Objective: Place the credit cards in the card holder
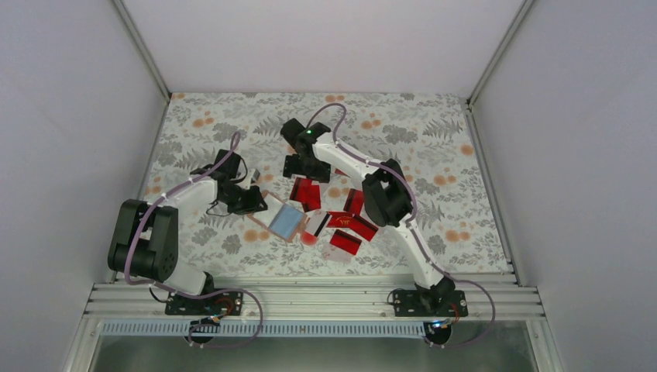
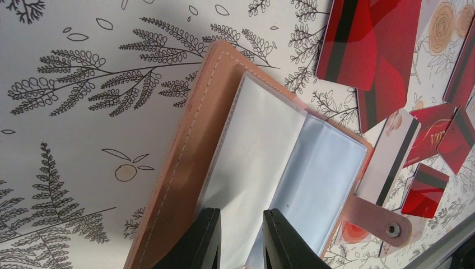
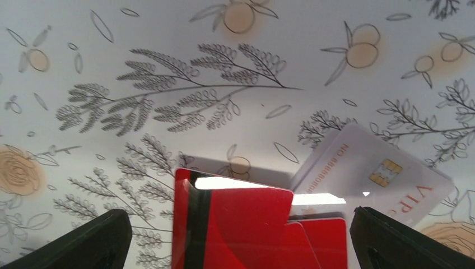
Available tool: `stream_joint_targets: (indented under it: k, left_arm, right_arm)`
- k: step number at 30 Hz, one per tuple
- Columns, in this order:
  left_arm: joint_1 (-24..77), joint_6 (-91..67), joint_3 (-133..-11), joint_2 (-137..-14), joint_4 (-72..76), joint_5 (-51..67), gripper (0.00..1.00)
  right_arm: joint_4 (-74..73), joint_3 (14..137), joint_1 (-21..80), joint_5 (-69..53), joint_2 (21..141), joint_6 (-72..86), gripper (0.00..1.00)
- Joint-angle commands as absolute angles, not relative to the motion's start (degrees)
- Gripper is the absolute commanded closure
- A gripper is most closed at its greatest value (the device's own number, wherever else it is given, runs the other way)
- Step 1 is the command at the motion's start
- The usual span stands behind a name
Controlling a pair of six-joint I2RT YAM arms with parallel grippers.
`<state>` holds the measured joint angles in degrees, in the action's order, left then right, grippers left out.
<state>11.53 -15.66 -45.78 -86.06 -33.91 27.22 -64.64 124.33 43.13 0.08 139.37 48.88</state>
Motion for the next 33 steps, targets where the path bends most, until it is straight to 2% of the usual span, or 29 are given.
stream_joint_targets:
  k: [1,11,22,33]
  left_arm:
    - [11.81,-14.94,-45.09,-84.37,-32.61,28.21,0.79]
    - [11.78,-14.77,-44.91,-83.52,-32.37,28.75,0.79]
    - [11.78,-14.59,-44.80,-82.80,-32.12,29.31,0.79]
    - [11.80,-14.29,-44.73,-81.98,-32.17,29.68,0.79]
  right_arm:
    - [-66.81,130.26,44.28,2.56,142.08,51.02,0.01]
    - [-71.37,135.38,45.56,5.42,147.11,51.00,0.09]
    - [-72.75,137.82,47.32,5.29,151.60,48.92,0.30]
    - [-73.83,133.92,50.45,5.22,155.53,45.27,0.33]
